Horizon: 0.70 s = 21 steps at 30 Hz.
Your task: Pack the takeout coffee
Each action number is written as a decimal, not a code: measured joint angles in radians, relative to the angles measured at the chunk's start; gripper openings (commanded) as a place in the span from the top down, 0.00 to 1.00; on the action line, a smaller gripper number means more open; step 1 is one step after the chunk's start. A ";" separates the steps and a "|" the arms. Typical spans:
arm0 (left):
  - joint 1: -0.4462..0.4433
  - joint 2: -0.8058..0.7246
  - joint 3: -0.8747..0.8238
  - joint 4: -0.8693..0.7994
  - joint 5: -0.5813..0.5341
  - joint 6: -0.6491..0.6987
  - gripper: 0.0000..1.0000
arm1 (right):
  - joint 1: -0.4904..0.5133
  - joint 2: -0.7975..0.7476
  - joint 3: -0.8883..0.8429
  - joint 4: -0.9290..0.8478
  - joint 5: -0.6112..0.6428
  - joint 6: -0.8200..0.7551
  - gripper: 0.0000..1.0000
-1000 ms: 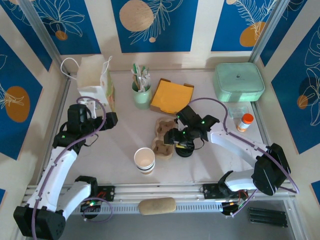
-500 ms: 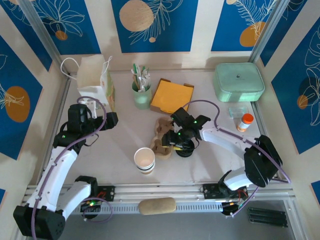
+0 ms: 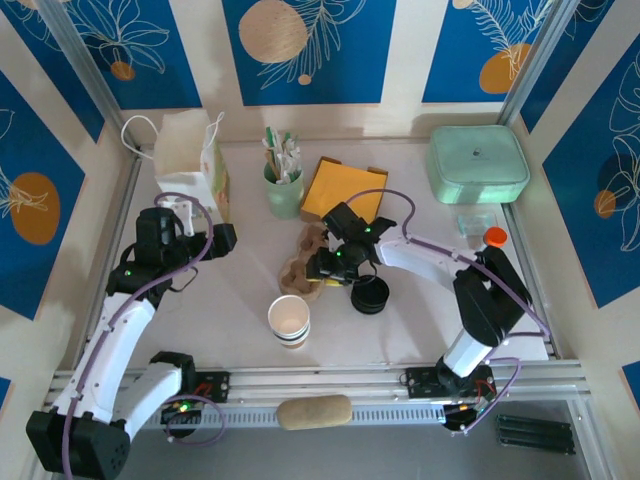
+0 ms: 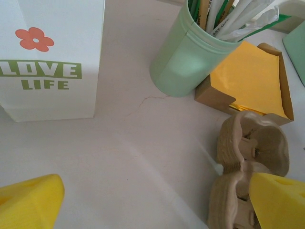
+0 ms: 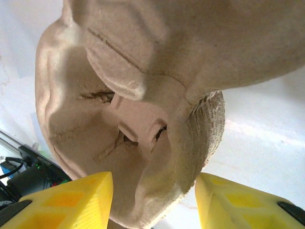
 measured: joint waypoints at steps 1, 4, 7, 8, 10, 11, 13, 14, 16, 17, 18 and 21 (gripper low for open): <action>0.000 0.000 0.000 0.000 0.000 0.000 0.01 | 0.003 0.016 0.016 0.006 -0.008 0.000 0.51; -0.002 0.000 0.000 0.000 0.000 0.000 0.01 | 0.008 0.070 0.063 0.032 -0.030 -0.001 0.50; -0.002 0.000 0.000 0.000 0.000 0.000 0.00 | 0.008 0.127 0.116 0.047 -0.056 -0.011 0.50; -0.002 0.000 0.000 0.000 0.000 0.000 0.01 | 0.009 0.147 0.136 0.053 -0.067 -0.018 0.51; -0.002 0.000 0.000 0.000 0.000 0.000 0.01 | 0.011 0.181 0.173 0.060 -0.082 -0.028 0.51; -0.002 0.000 0.000 0.000 0.000 0.000 0.01 | 0.011 0.198 0.192 0.063 -0.090 -0.035 0.50; -0.002 0.000 0.000 0.000 0.000 0.000 0.01 | 0.012 0.226 0.222 0.071 -0.105 -0.050 0.50; -0.003 0.000 0.000 0.000 0.000 0.000 0.01 | 0.012 0.242 0.240 0.074 -0.115 -0.058 0.50; -0.006 0.000 0.000 0.000 0.000 0.000 0.00 | 0.012 0.274 0.275 0.077 -0.134 -0.073 0.50; -0.007 0.000 0.000 0.000 0.000 0.000 0.01 | 0.012 0.291 0.293 0.080 -0.143 -0.081 0.49; -0.008 0.000 0.000 0.000 0.000 0.000 0.01 | 0.012 0.304 0.308 0.081 -0.151 -0.088 0.49; -0.009 0.000 0.000 0.000 -0.001 0.000 0.01 | 0.012 0.344 0.352 0.083 -0.175 -0.105 0.48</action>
